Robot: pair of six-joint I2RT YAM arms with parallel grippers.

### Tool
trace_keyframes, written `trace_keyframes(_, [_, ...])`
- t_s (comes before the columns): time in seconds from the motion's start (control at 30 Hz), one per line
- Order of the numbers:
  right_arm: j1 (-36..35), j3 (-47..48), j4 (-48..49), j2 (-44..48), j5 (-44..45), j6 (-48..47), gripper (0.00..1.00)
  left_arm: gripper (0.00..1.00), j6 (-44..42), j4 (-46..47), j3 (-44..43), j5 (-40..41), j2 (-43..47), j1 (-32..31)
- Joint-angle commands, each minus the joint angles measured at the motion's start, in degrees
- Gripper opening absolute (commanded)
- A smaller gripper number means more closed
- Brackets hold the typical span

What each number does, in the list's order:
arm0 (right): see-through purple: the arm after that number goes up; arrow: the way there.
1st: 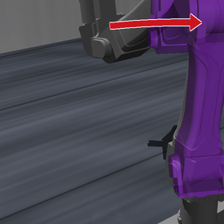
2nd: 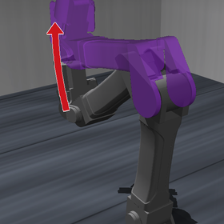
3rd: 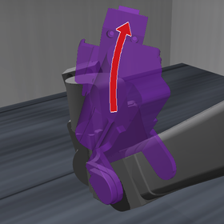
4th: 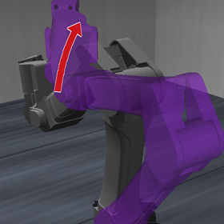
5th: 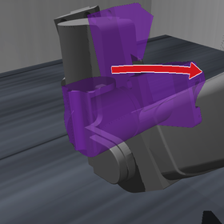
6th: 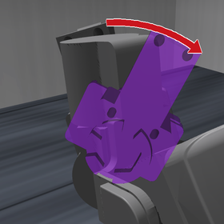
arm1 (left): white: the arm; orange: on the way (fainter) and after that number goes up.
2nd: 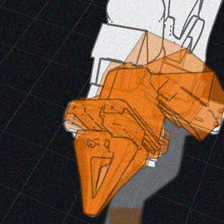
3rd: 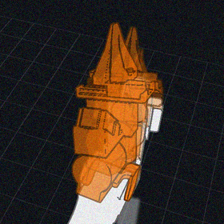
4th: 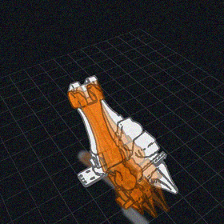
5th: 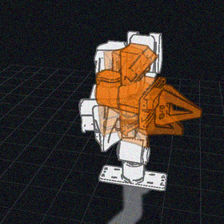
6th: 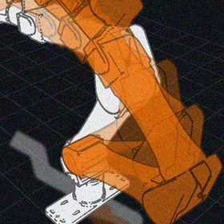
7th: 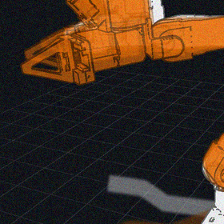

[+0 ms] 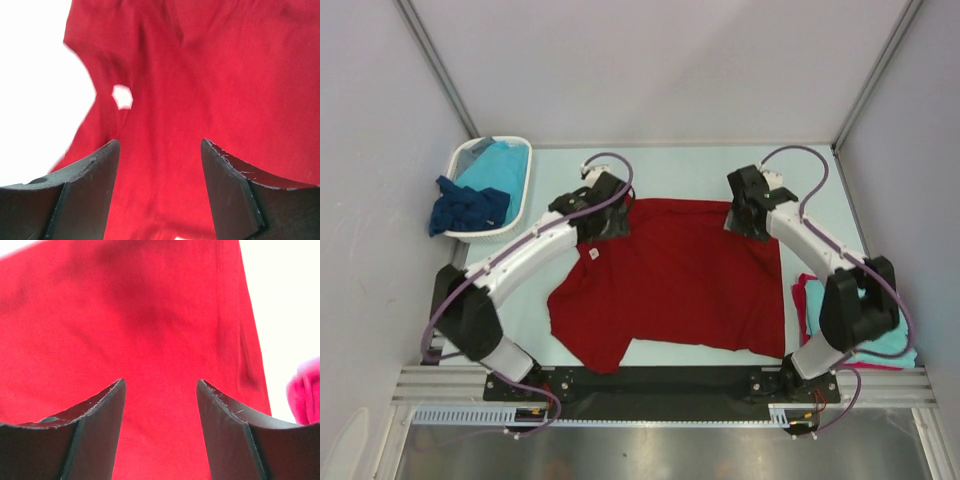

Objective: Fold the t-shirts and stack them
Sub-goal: Flatten out the tshirt

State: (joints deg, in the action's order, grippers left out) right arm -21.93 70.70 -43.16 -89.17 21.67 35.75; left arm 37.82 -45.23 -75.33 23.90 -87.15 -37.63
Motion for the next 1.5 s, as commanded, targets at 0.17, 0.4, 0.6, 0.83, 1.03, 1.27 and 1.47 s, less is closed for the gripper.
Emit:
trace_keyframes(0.17, [5.4,24.5,3.8,-22.7,-1.3,-5.2,0.59,0.7,-7.9,4.9,-19.9,-2.4,-19.3,6.1])
trace_keyframes(0.4, [7.6,35.8,1.9,-34.3,-2.4,-5.0,0.43,0.69,-8.0,5.5,-26.7,-4.6,-26.8,9.1])
trace_keyframes(0.6, [10.2,41.9,0.6,-39.6,-2.9,-4.6,0.47,0.66,-6.6,6.7,-22.0,-8.0,-27.8,9.1])
trace_keyframes(0.83, [10.6,44.4,1.8,-42.2,-2.8,-5.2,0.48,0.65,-4.8,11.0,-11.7,-11.1,-24.7,8.4])
trace_keyframes(1.03, [10.7,45.7,1.4,-44.1,-2.2,-5.4,0.48,0.65,-4.8,13.1,-6.8,-12.8,-21.2,7.7])
trace_keyframes(1.27, [10.3,42.0,1.2,-40.9,-1.2,-5.1,0.48,0.65,-4.6,14.8,-3.1,-14.0,-19.9,7.4])
trace_keyframes(1.47, [10.7,32.2,4.3,-34.2,0.7,-5.4,0.51,0.65,-4.4,15.7,-0.1,-14.2,-19.2,7.2])
